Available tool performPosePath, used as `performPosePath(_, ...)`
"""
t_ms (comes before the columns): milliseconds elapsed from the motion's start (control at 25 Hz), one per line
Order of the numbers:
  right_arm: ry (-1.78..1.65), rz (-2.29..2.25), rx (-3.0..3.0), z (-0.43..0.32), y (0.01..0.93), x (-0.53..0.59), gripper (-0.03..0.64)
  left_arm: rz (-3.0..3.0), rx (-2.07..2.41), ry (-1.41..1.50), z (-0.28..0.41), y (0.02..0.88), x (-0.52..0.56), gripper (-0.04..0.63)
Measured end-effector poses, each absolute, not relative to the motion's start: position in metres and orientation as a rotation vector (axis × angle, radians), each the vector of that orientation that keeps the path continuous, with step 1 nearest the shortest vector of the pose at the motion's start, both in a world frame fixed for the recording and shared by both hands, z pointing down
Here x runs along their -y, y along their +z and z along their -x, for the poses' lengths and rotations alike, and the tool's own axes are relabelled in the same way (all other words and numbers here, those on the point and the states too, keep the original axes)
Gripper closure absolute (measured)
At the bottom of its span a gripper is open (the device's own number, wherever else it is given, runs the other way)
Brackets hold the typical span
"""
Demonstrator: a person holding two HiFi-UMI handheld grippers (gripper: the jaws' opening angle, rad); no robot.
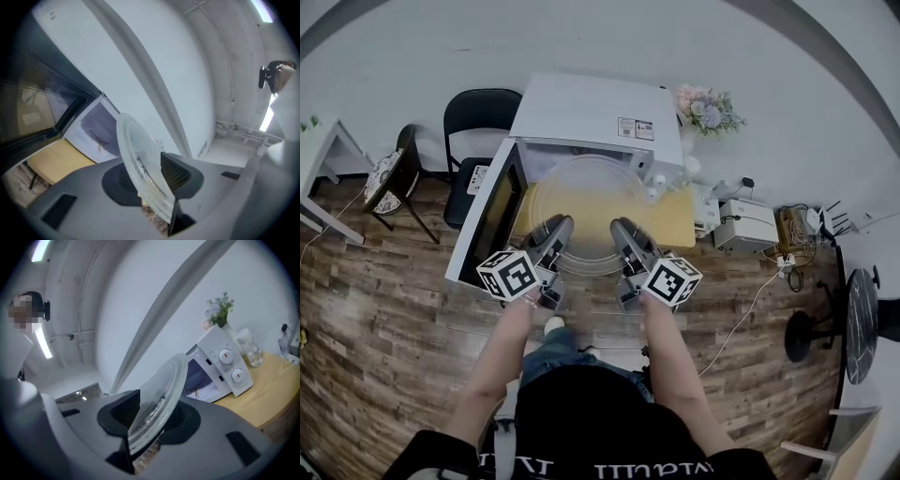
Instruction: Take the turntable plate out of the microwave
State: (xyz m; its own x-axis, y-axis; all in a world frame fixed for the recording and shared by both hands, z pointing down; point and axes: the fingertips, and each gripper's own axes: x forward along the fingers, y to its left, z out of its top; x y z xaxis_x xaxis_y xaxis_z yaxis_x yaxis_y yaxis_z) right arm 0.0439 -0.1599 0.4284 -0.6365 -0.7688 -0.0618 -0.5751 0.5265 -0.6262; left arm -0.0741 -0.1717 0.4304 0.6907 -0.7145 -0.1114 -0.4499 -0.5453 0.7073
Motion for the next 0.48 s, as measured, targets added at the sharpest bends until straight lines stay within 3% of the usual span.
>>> performPosePath(480, -0.602, 1.122, -2.462, -0.051, 0.371, 0.175, 0.488, -2.405, 0.83, -0.51, 0.063, 0.378, 0.191, 0.462)
